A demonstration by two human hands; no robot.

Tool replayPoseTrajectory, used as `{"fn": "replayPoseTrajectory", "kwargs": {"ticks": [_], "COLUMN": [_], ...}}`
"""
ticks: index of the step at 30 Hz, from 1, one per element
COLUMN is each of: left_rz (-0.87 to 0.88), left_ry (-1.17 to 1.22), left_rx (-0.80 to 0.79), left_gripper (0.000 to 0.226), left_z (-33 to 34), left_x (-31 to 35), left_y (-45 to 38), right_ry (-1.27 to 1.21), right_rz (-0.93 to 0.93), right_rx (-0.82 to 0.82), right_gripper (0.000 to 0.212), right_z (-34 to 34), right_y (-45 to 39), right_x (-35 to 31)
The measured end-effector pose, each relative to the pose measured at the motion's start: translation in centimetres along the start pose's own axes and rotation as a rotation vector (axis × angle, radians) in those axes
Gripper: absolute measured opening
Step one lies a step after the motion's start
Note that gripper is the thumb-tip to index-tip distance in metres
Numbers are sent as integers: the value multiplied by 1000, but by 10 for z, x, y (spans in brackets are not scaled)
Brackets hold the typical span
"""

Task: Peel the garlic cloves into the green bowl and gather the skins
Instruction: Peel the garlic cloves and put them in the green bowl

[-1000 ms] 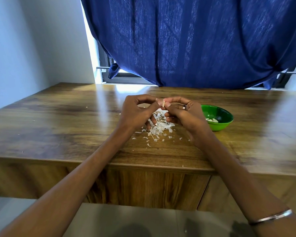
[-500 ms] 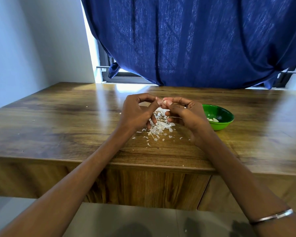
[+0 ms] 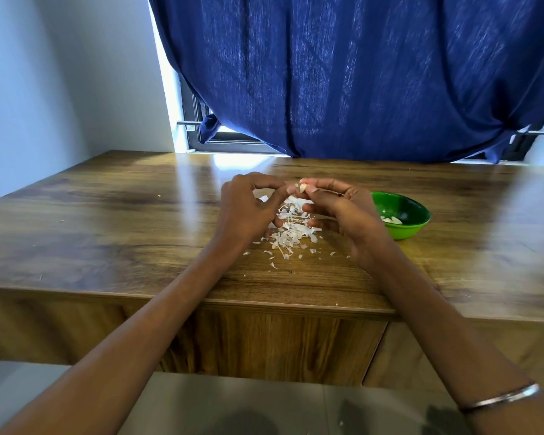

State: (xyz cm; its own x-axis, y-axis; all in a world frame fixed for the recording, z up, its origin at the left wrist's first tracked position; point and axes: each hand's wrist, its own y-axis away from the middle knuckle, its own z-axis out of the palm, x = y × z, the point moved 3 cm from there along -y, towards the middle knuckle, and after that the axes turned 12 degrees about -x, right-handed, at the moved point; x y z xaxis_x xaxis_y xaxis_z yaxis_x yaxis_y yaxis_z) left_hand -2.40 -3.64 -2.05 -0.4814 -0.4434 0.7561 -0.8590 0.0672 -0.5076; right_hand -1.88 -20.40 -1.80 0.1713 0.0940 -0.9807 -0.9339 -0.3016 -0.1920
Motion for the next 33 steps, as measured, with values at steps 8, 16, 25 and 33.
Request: {"fn": "replayPoseTrajectory", "kwargs": {"ticks": [8,16,25,33], "left_rz": [-31,-36,-32,28], "left_ry": [129,156,113,140], "left_rx": [-29,-57,-88,-60], "left_gripper": [16,15,8,5], "left_z": [1,3,8,6], "left_x": [-1,-2,-3,-1], "left_y": [-2,-4,-6,-4], "right_ry": [51,103,143,90], "right_rz": [-2,-32,-122,-126], "right_rx": [-12,-31,-30,-28], "right_gripper": [16,19,17,19], "right_z": [0,-1,5,5], "right_y": [-1,-2,-2,-1], "right_x": [1,2,1,1]}}
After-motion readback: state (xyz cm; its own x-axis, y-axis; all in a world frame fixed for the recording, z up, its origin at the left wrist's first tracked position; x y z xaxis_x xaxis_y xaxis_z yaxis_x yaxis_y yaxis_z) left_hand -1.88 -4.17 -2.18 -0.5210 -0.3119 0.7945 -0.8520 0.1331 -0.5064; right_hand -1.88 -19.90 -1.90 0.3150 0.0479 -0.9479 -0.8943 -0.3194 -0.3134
